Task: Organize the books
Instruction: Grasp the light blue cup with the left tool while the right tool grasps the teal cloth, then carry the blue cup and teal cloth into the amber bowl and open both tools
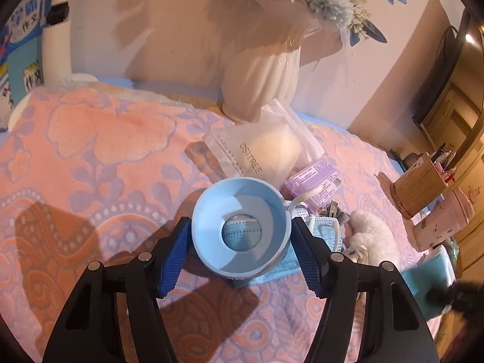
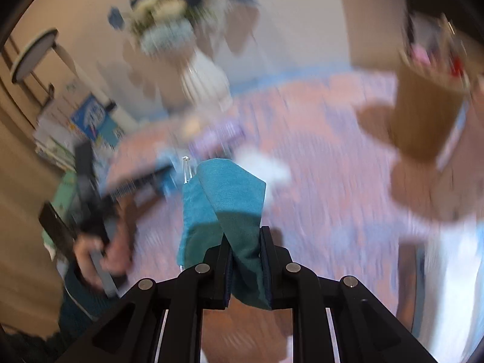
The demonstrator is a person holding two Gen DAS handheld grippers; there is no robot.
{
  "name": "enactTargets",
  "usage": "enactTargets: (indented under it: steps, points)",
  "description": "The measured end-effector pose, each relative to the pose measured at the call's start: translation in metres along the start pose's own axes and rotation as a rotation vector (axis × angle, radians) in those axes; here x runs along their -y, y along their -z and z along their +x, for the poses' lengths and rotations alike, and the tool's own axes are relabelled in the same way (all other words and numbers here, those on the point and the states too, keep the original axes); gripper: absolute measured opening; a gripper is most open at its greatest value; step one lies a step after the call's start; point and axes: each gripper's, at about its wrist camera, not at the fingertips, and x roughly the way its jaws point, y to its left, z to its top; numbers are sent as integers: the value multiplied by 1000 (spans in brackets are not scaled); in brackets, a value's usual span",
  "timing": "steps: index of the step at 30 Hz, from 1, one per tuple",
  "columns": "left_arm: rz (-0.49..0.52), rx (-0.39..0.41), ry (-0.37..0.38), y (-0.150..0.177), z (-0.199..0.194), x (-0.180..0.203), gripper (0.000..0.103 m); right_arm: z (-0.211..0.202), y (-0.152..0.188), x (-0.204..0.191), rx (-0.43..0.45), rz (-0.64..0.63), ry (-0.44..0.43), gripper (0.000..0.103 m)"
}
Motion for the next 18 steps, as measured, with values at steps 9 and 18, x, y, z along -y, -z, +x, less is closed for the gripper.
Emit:
enactTargets:
  steps: [9, 18]
  points:
    - [-33, 79, -57, 4, -61, -7, 63, 9, 48, 7, -143, -108, 240, 55]
    - [-10, 127, -84, 28, -121, 7, 63, 9, 38, 1, -83, -182, 202, 86]
